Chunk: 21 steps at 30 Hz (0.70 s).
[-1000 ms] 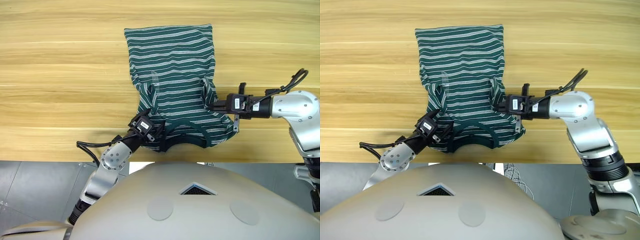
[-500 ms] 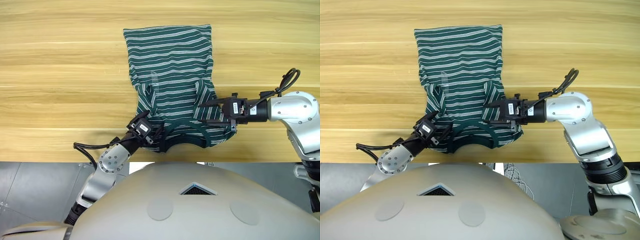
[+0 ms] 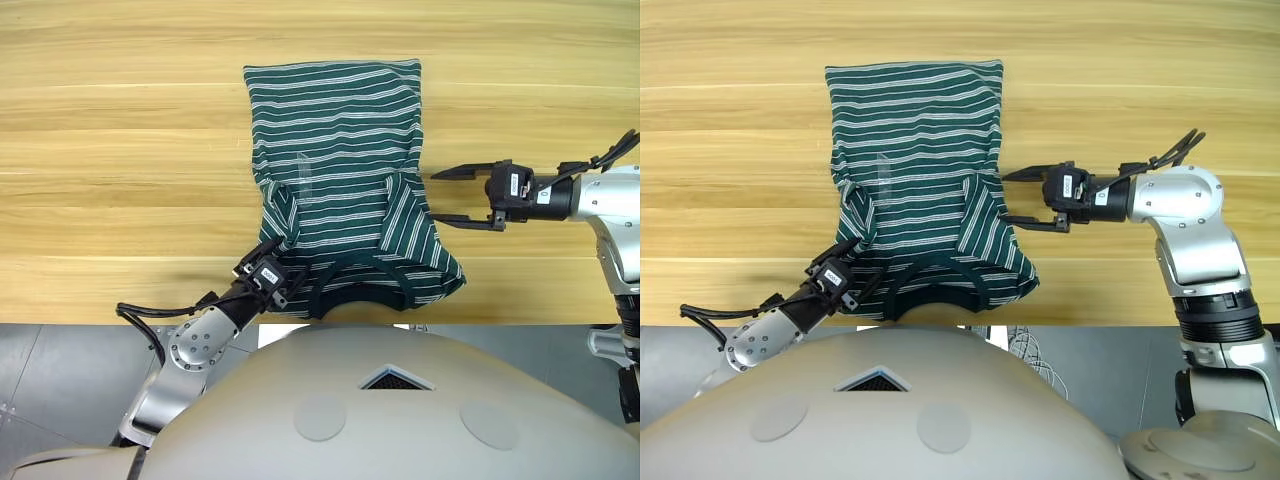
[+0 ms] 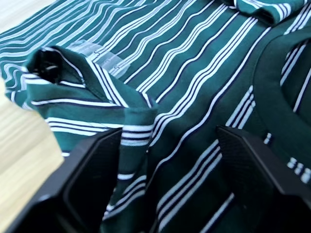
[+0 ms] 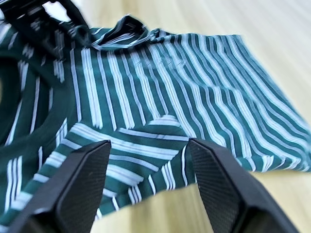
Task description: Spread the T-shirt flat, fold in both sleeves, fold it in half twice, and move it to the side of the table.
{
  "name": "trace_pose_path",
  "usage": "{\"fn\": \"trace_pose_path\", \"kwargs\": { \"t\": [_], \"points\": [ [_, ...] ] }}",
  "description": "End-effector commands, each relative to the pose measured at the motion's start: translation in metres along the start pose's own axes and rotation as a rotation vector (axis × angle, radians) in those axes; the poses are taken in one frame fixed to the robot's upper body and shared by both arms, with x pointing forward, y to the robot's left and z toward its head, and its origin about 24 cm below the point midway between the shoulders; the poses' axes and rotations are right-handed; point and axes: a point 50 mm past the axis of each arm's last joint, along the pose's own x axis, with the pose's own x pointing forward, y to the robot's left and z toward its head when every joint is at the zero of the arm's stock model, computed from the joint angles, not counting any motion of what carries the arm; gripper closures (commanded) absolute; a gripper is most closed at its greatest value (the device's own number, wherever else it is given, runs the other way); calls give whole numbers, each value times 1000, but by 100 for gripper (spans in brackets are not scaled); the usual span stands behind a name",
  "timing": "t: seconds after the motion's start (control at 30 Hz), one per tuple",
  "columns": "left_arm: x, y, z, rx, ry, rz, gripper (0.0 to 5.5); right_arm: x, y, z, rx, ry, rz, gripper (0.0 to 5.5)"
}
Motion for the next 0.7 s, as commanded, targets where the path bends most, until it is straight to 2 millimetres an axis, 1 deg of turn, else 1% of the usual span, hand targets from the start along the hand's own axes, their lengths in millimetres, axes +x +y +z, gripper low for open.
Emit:
{"fn": "trace_pose_path", "kwargs": {
  "t": [0.03,0.07,0.13,0.2,0.23,0.27,0.3,0.33,0.37,0.4,0.43,0.5,0.53,0.57,0.6,0.63,0.67,0.7],
  "points": [
    [-9,4,-22,-4,159,-16,216,-21,10,-15,3,29,78,251],
    [-7,9,-17,-8,133,-2,216,-25,11,-19,7,33,83,232],
    [-3,16,-2,-44,44,22,216,-30,12,-25,7,38,84,199],
    [-4,28,27,-112,-131,67,216,-32,15,-30,10,40,81,159],
    [-8,36,40,-121,-219,97,216,-34,16,-33,15,45,78,135],
    [-18,50,59,-113,-336,141,216,-38,17,-36,23,48,76,115],
    [-29,59,72,-101,-424,151,216,-43,18,-38,27,52,76,103],
    [-40,65,81,-60,-474,140,216,-47,19,-39,25,56,86,83],
    [-48,70,83,-12,-483,127,216,-50,20,-39,19,56,102,57],
    [-56,78,77,35,-439,116,198,-51,21,-39,8,51,126,42],
    [-65,85,65,74,-370,88,184,-50,22,-38,-3,42,157,20],
    [-85,94,29,134,-173,-23,155,-45,25,-39,-25,27,205,10],
    [-94,94,15,149,-96,-82,141,-43,26,-40,-34,25,217,10],
    [-108,93,-8,182,33,-170,129,-39,27,-41,-49,16,227,10],
    [-121,95,-24,213,134,-233,126,-33,27,-42,-66,8,232,10],
    [-130,96,-35,244,206,-280,126,-28,27,-42,-77,0,237,10],
    [-134,98,-45,283,275,-319,126,-21,25,-42,-89,-12,235,10],
    [-132,102,-50,321,310,-339,126,-14,24,-42,-103,-16,237,10]
  ]
}}
